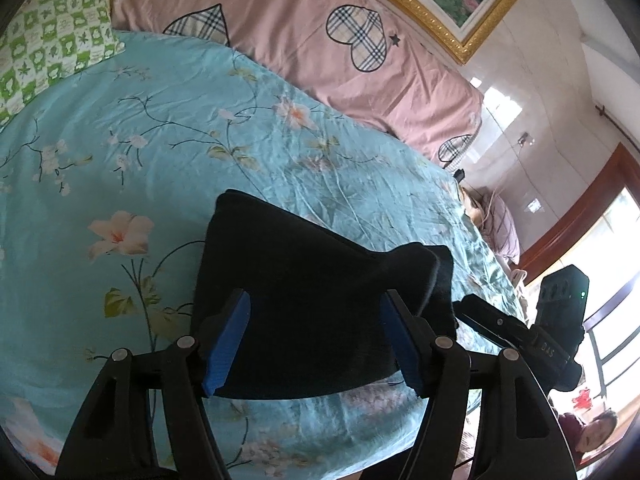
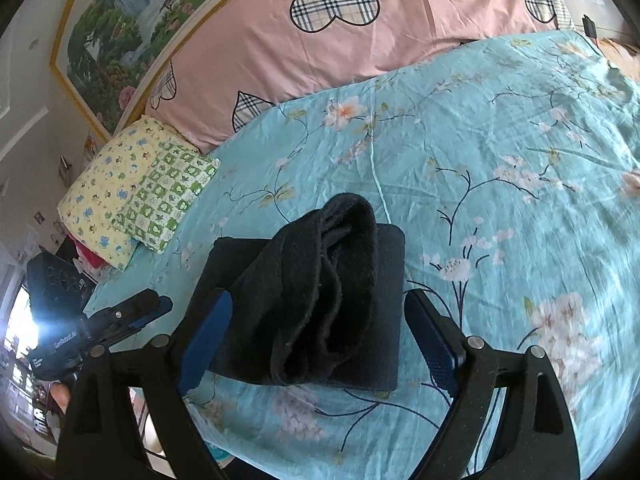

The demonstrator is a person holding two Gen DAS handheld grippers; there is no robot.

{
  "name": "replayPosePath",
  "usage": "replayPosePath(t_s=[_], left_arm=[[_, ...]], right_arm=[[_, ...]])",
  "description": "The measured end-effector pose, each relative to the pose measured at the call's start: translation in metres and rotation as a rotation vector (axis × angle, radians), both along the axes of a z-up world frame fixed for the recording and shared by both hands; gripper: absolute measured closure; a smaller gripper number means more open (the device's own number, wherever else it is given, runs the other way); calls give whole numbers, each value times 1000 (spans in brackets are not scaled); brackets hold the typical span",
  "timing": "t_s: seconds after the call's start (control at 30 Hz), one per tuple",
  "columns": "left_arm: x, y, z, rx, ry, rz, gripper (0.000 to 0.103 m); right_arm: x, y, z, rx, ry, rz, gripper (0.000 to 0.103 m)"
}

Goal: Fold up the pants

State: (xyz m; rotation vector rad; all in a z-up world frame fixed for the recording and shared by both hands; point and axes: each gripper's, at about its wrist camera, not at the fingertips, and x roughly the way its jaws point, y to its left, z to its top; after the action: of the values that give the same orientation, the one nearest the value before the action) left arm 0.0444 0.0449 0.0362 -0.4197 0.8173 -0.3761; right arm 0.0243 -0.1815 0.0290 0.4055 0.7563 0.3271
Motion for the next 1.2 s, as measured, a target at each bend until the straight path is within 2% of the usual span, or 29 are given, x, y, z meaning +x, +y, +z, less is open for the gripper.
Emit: replayPosePath(t_s=[0.63,0.9,1.2], left_arm=[[29,18,-26,18,68,32,32],[42,15,-30,17,82,15,31],[56,9,-41,50,107,12,28]], right_arm=[[14,5,-20,28,58,16,15],[18,4,-26,35,74,12,15],[20,0,-31,60,86,9,15]])
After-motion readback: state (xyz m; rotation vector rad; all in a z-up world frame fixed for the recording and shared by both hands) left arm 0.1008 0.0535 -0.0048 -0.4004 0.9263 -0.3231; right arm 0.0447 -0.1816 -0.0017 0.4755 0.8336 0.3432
